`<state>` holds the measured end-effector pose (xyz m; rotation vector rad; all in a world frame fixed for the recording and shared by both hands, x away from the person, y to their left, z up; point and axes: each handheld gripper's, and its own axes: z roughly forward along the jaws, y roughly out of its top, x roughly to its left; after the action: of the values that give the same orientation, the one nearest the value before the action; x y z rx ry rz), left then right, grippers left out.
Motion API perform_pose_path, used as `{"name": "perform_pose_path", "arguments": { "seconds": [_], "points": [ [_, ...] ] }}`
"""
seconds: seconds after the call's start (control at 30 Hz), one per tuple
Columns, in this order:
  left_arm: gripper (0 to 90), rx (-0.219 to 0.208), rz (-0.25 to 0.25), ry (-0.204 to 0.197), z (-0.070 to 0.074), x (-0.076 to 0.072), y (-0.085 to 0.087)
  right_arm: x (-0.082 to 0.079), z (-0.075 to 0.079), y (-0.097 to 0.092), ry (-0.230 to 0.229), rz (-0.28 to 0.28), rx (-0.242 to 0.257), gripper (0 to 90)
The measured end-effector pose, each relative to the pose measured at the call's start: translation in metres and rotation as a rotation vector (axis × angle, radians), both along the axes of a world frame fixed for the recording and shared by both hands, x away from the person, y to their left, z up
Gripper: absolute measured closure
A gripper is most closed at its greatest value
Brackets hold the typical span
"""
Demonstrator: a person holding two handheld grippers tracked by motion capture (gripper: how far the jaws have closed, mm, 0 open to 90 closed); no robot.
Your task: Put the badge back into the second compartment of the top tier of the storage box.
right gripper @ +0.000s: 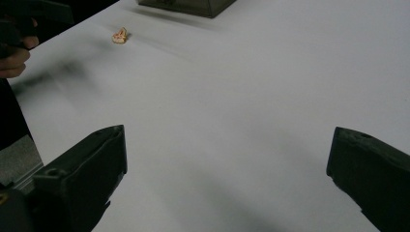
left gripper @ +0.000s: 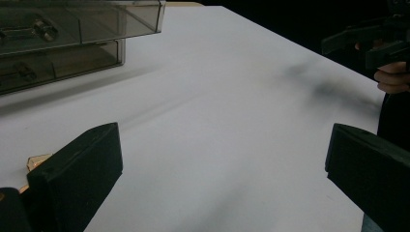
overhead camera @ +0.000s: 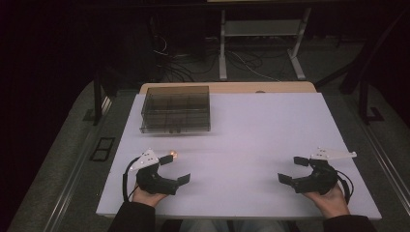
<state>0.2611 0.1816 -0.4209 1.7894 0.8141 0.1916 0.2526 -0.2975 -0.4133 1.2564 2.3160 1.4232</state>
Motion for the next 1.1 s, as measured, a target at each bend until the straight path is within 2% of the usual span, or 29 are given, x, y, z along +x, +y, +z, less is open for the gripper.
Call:
{"name": "perform_pose_path", "arguments": {
  "seconds": [0.13, 0.7, 1.1],
  "points": [
    [0.0, -0.008, 0.001, 0.0, 0.0001, 0.0002, 0.0004, -0.0002, -0.0008, 0.0019, 0.013, 0.007, -0.009, 0.0],
    [0.0, 0.003, -0.016, 0.014, 0.0002, -0.0007, -0.0003, -0.0007, -0.0025, 0.0031, 0.014, 0.033, -0.029, 0.0],
    [0.0, 0.019, -0.034, 0.034, 0.0039, -0.0034, 0.0041, -0.002, -0.0016, 0.0026, 0.027, 0.04, -0.022, 0.0]
  ]
}}
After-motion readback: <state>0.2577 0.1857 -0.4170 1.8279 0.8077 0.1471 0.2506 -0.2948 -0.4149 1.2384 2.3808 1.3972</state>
